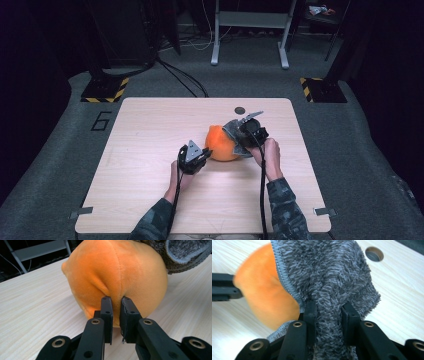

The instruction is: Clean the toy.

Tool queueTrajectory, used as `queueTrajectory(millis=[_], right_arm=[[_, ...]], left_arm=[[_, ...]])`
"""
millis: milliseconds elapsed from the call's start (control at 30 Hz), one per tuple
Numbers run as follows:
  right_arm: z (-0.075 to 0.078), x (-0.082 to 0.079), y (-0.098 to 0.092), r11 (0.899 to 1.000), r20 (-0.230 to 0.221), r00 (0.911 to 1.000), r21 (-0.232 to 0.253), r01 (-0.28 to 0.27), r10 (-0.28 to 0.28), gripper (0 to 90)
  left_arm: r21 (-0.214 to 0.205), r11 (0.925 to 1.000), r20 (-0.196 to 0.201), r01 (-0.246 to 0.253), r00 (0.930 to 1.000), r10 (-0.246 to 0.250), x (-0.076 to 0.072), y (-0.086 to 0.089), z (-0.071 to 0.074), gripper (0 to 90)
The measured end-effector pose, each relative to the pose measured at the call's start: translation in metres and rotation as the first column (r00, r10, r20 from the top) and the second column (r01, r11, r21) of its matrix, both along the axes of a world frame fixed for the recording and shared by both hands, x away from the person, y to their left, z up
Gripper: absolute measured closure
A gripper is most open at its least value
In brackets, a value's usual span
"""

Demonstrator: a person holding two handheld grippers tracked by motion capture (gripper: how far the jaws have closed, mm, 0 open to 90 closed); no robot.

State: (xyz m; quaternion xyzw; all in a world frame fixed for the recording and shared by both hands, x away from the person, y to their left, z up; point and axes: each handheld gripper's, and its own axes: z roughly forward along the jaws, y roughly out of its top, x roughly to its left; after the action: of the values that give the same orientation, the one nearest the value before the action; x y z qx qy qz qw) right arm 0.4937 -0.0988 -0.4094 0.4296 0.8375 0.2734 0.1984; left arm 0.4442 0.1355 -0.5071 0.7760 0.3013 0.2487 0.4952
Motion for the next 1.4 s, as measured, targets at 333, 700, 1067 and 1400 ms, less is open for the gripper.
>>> queueTrajectory(millis=[333, 700, 1067, 1400], right_arm=[[0.01, -0.006, 0.026, 0.997, 0.015, 0.997, 0.015, -0.076, 0.076, 70.0], [0.017, -0.001, 0.05, 0.992, 0.03, 0.9925, -0.055, -0.117, 0.118, 69.7], [0.003, 0.007, 0.041, 0.993, -0.053, 0.9946, -0.068, -0.093, 0.089, 70.1], [-0.018, 0.01, -0.001, 1.0, -0.089, 0.996, -0.031, -0.004, 0.002, 70.2]], left_arm=[[-0.007, 0.9999, 0.008, 0.01, 0.9999, -0.01, -0.003, -0.001, 0.0, 85.3], [0.002, 0.9999, 0.003, 0.014, 0.9999, -0.014, -0.002, -0.002, -0.001, 86.4], [0.009, 0.9997, 0.004, 0.021, 0.9998, -0.021, -0.002, -0.003, -0.002, 86.9], [0.012, 0.9993, 0.001, 0.035, 0.9994, -0.035, -0.001, -0.003, -0.003, 86.9]])
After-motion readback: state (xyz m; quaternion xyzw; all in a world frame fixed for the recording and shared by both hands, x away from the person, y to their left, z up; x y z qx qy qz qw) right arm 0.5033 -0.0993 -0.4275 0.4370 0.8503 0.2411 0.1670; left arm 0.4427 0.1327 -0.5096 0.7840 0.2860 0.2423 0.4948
